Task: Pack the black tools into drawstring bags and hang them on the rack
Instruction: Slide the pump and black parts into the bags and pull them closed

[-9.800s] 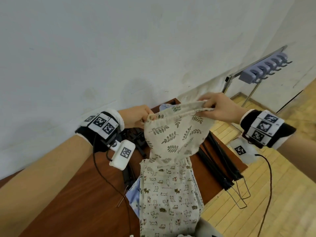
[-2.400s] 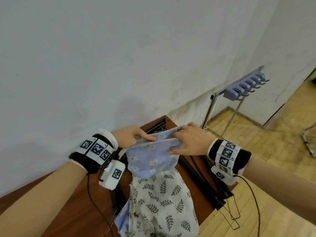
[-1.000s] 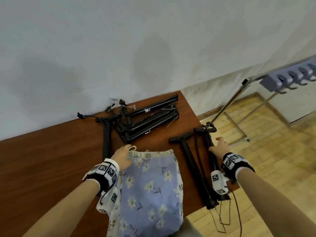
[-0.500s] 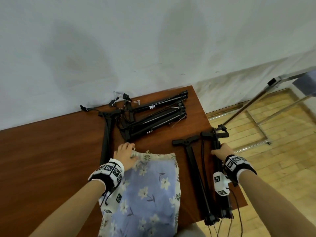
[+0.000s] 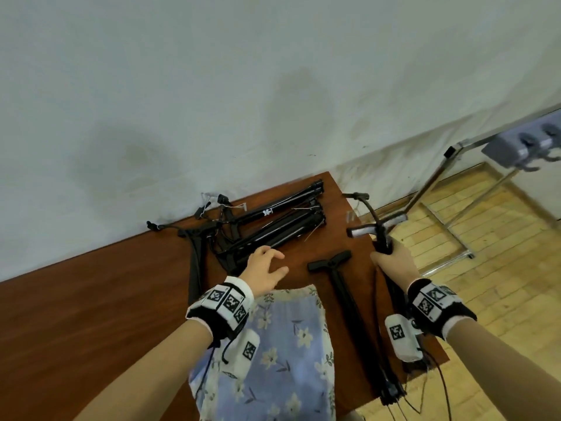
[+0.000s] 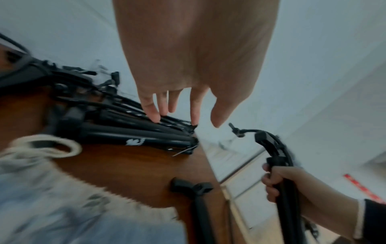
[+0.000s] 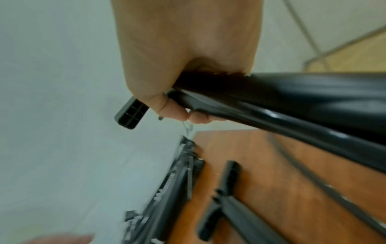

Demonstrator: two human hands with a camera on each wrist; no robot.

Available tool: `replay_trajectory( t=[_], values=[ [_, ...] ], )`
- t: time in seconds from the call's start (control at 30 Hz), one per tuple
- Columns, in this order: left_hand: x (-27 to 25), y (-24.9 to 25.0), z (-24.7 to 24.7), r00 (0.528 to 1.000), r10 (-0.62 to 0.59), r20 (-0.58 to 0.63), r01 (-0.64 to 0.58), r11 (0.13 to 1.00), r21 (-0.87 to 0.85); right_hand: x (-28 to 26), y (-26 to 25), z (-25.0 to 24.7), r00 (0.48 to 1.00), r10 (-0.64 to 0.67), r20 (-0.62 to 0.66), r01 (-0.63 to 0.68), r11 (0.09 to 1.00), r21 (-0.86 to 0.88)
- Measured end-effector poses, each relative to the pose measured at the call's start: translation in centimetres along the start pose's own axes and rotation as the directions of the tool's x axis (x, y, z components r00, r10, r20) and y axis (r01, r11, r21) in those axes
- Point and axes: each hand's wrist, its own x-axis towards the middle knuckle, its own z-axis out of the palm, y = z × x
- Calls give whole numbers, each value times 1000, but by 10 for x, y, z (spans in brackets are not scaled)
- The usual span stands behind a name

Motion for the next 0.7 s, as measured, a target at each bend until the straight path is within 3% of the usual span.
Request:
replay_trajectory(
  t=[0.2,0.27,0.37,0.43,0.53,0.7],
  values=[
    [-32,87,-21,957,272,95,-252,950,-183,-71,-71,-4,947,-314,69,316,948,-28],
    [-46,110,-32,952,307,12,-291,914,-283,-90,-87,-4,933,-360,3,361,933,-15],
    [-64,124,-48,960,232,-158,-280,837,-471,-113,-104,0,927,-373,-47,373,928,-6],
    [-71,124,-56,930,272,-247,-356,834,-421,-128,-110,5,920,-390,-24,390,921,-10],
    [-79,125,-65,875,402,-270,-468,845,-257,-145,-110,14,897,-437,71,439,898,-12],
    [-92,125,-71,860,403,-315,-497,804,-328,-159,-107,22,871,-470,147,477,879,-18]
  ],
)
